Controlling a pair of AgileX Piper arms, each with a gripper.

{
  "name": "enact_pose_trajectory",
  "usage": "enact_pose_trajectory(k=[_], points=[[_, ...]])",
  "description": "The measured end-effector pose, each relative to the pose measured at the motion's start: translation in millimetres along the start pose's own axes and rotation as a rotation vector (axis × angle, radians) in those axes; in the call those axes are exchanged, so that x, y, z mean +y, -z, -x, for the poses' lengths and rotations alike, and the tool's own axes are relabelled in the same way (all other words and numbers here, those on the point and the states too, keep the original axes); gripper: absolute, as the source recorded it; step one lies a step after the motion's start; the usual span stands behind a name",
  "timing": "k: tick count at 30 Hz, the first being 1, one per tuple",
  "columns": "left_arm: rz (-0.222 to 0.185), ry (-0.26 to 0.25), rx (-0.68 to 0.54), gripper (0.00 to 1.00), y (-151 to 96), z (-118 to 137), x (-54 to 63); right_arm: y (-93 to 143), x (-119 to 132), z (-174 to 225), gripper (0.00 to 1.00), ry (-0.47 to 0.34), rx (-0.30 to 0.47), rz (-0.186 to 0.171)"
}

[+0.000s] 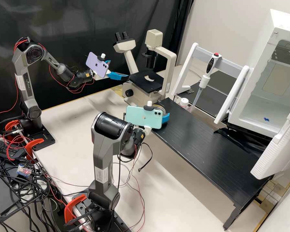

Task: Move the petri dish to the incubator

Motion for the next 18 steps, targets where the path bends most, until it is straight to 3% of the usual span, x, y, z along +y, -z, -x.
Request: enact_pose_trajectory(k=[1, 8, 18], points=[[0.0, 0.0, 0.0, 1.0, 0.0, 0.0, 0.0, -0.5, 0.2, -0.6, 0.0, -0.001, -0.002, 0.0], [0.0, 0.0, 0.0, 1.0, 0.0, 0.0, 0.0, -9.8, 3.3, -9.0, 0.0, 0.002, -0.028, -0.086], [0.0, 0.0, 0.0, 1.0, 0.0, 0.0, 0.0, -11.6, 5.2, -9.7, 0.0, 0.008, -0.024, -0.096]])
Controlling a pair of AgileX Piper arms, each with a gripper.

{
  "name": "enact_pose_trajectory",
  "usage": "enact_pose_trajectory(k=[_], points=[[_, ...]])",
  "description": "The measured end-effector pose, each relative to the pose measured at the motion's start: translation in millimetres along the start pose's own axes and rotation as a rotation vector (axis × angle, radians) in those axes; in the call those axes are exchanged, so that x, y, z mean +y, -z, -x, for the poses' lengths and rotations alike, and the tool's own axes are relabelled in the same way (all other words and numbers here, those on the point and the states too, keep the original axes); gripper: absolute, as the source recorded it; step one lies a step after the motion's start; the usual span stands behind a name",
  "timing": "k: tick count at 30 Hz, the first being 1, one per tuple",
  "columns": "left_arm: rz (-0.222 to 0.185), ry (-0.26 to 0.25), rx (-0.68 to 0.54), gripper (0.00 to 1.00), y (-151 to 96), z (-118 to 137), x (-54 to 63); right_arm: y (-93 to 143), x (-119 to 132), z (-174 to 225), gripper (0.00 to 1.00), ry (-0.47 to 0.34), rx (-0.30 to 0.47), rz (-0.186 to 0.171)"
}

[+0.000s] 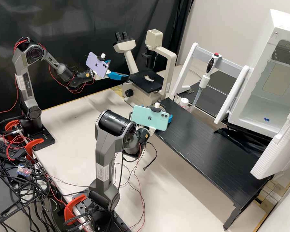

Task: Move the petri dish to the incubator

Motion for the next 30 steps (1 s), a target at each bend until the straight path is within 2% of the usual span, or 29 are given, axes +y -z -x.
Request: enact_pose_trajectory(k=[30], points=[[0.0, 0.0, 0.0, 1.0, 0.0, 0.0, 0.0, -4.0, 3.0, -0.2, 0.0, 0.004, -0.012, -0.005]])
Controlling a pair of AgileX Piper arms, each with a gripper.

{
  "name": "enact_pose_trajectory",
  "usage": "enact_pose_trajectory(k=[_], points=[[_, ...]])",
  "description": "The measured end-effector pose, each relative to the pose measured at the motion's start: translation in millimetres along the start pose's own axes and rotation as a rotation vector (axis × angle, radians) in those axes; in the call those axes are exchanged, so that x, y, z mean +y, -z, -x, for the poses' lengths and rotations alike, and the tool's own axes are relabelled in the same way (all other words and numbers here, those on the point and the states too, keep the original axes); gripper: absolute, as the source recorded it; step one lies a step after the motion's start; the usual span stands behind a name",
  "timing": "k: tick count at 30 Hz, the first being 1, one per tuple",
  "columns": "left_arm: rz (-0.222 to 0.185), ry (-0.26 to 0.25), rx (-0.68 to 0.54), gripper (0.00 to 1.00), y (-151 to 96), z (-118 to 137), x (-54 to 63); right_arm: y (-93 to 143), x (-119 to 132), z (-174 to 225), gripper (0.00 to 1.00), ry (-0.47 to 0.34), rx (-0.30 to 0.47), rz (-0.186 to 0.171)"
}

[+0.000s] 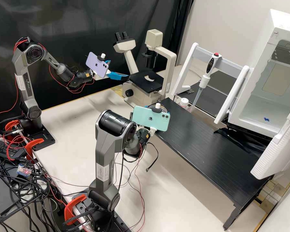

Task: Move the petri dish to the incubator

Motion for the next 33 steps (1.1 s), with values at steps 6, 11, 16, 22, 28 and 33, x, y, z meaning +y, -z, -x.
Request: enact_pose_trajectory(k=[6, 11, 16, 22, 28, 33], points=[[0.0, 0.0, 0.0, 1.0, 0.0, 0.0, 0.0, -6.3, 9.7, 4.1, 0.0, -0.008, -0.005, 0.031], [0.0, 0.0, 0.0, 1.0, 0.0, 0.0, 0.0, -27.7, 37.9, 22.9, 0.0, -0.113, -0.105, -0.001], [0.0, 0.0, 0.0, 1.0, 0.0, 0.0, 0.0, -55.5, 73.4, 46.4, 0.0, -0.206, -0.166, -0.001], [0.0, 0.0, 0.0, 1.0, 0.0, 0.0, 0.0, -82.9, 121.1, 62.8, 0.0, -0.361, -0.232, -0.026], [0.0, 0.0, 0.0, 1.0, 0.0, 0.0, 0.0, -103.9, 168.8, 66.0, 0.0, -0.493, -0.271, -0.024], [0.0, 0.0, 0.0, 1.0, 0.0, 0.0, 0.0, -119.0, 207.4, 50.1, 0.0, -0.526, -0.316, -0.024]])
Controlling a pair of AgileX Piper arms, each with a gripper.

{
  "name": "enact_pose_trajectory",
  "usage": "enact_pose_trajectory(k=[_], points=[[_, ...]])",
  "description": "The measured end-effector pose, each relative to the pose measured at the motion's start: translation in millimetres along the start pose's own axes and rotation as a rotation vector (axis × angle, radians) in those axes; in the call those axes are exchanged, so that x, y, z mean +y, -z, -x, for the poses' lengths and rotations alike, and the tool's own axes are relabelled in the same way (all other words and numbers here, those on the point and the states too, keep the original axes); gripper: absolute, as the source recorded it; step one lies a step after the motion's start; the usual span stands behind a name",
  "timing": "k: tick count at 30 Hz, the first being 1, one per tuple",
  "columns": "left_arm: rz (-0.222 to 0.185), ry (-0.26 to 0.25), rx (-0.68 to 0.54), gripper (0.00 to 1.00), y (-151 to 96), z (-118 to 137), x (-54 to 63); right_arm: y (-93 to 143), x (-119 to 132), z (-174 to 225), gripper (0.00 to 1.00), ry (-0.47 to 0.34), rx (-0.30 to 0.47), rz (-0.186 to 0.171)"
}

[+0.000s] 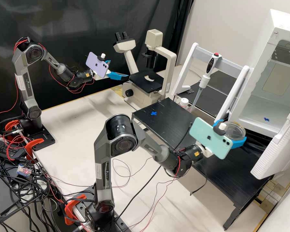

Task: Move the petri dish to the incubator

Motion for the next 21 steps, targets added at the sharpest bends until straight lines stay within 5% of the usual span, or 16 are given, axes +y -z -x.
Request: enact_pose_trajectory(k=[10, 16, 21], points=[[0.0, 0.0, 0.0, 1.0, 0.0, 0.0, 0.0, 2.2, 24.1, -78.2, 0.0, 0.003, -0.113, 0.002], [0.0, 0.0, 0.0, 1.0, 0.0, 0.0, 0.0, 13.1, 18.5, -139.4, 0.0, 0.048, -0.156, -0.026], [0.0, 0.0, 0.0, 1.0, 0.0, 0.0, 0.0, 14.8, 8.6, -183.1, 0.0, 0.088, -0.209, -0.016]])
